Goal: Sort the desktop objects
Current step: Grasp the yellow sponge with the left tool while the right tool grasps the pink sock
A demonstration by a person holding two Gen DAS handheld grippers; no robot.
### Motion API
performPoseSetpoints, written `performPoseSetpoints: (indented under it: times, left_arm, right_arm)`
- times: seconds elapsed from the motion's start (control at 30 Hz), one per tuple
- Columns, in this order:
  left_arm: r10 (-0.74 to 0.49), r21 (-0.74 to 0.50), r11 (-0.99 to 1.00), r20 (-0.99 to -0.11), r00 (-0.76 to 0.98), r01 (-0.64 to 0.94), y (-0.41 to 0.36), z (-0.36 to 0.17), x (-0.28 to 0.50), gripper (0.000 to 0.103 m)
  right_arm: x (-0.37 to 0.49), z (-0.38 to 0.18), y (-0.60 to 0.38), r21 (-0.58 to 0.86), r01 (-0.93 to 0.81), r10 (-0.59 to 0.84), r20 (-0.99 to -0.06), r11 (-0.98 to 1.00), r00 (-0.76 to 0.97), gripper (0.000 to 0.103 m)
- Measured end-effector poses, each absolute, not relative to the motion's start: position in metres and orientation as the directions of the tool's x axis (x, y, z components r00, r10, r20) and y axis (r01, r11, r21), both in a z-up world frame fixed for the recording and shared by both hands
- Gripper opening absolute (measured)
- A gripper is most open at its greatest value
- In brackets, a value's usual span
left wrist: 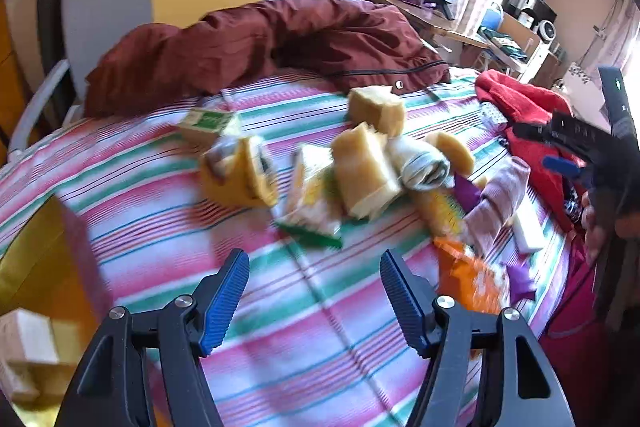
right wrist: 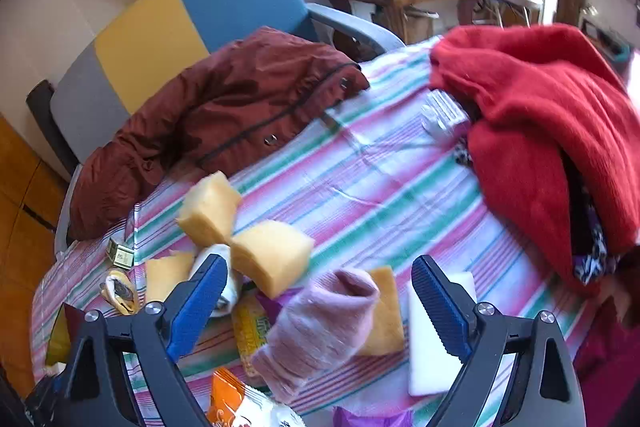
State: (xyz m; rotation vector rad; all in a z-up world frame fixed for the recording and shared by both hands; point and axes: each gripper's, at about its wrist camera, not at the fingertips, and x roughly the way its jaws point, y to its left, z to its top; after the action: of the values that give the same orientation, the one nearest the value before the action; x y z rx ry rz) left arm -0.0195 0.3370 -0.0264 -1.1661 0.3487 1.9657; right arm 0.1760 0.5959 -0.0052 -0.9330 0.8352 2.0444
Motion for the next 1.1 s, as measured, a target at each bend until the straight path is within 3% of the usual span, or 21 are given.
performPoseSetpoints:
  times: [0.4, 0.6, 0.73, 0.83, 0.97, 1.1]
  left_arm:
    - [0.546, -0.274, -0.602, -0.827, -0.136, -0.75, 0.394, -0.053, -0.057, 0.067]
    - [0.574, -0.331, -0.58, -0.814, -0.085, -0.744, 0.412, -0.063, -0.066, 0.067]
    - [0.576, -0.34, -0.574, -0.814, -0.072, -0.745, 0.421, -0.07, -0.069, 0.059]
    - [0.577, -0.347, -0.563, -0.815, -0.056, -0.75, 0.429, -0.076, -0.069, 0.046]
    - [0.584, -0.306, -0.55, -0.806, -0.097, -0.777, 0.43, -0.073, -0.06, 0.042]
    - [0.608, -0.306, -0.558, -0.783, -0.129, -0.772, 0.417, -0.062, -0.058, 0.042]
  right_arm:
    - [0.161, -0.03, 0.599, 0.158, -0.81, 0.269, -0.893, -0.565, -0.362, 0.094]
    - [0.157, -0.032, 0.596, 0.122, -0.796, 0.27, -0.901, -0.593, -0.339, 0.088]
    - [0.152, -0.032, 0.592, 0.098, -0.783, 0.273, -0.905, -0.614, -0.327, 0.083]
    - [0.148, -0.035, 0.589, 0.067, -0.771, 0.276, -0.911, -0.634, -0.307, 0.07]
    - [0.144, -0.036, 0.586, 0.051, -0.75, 0.281, -0.909, -0.66, -0.309, 0.04]
    - [0.149, -0.028, 0.586, 0.072, -0.752, 0.307, -0.884, -0.655, -0.352, 0.029]
